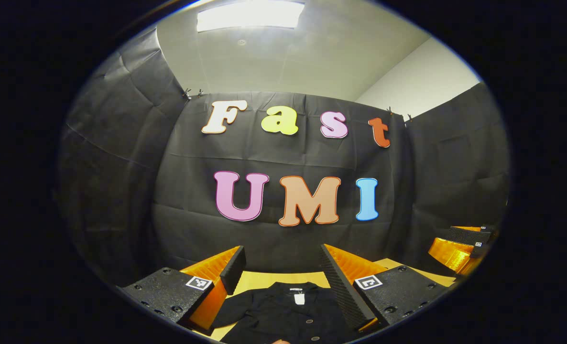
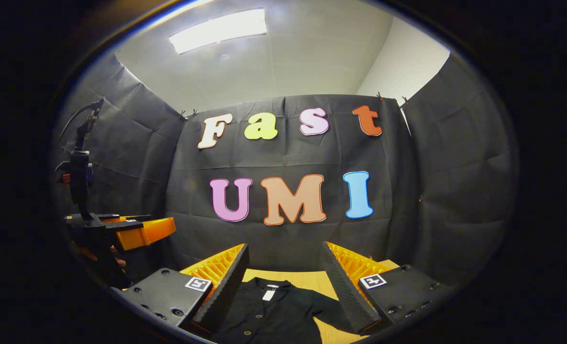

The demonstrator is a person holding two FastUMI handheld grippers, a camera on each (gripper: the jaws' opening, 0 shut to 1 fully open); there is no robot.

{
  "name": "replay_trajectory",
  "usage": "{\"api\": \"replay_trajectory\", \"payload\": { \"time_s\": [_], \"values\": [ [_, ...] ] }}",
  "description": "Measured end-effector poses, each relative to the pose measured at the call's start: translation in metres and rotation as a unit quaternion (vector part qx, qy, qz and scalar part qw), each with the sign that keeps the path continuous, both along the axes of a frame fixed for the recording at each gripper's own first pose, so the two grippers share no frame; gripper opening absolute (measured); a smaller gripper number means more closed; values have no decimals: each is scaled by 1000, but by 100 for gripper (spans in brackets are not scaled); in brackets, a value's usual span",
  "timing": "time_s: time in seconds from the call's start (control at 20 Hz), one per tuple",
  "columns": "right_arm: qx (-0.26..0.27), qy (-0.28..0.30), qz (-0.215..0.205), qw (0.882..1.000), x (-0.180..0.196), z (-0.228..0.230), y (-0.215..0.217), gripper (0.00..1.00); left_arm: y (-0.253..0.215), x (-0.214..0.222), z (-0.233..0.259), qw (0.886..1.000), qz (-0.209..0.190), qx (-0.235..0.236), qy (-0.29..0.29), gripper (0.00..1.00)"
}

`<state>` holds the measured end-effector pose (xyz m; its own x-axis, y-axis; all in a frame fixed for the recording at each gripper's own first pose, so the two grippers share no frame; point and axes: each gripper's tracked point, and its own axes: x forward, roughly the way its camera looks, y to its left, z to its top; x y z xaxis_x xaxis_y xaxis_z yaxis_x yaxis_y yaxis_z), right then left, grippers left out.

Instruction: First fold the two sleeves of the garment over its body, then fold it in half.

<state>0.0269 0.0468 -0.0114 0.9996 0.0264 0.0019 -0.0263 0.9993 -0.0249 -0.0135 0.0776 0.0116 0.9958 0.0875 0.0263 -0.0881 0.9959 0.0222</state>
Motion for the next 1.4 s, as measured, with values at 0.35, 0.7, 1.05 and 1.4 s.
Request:
{"api": "replay_trajectory", "payload": {
  "time_s": [0.35, 0.7, 1.05, 1.4],
  "values": [
    [-6, 3, -23, 1000, 0, -13, 14, 99, 23, 4, -20, 1000, -8, -13, 21, 92],
    [3, 7, -3, 1000, 9, -19, 25, 96, 25, 1, -22, 1000, -3, -15, 22, 92],
    [-2, 12, 15, 1000, 19, -19, 19, 96, 21, 8, -20, 1000, 6, -6, 24, 92],
    [28, 31, 12, 999, 42, -27, -17, 96, 3, 25, -14, 1000, 20, 2, 17, 92]
  ]
}}
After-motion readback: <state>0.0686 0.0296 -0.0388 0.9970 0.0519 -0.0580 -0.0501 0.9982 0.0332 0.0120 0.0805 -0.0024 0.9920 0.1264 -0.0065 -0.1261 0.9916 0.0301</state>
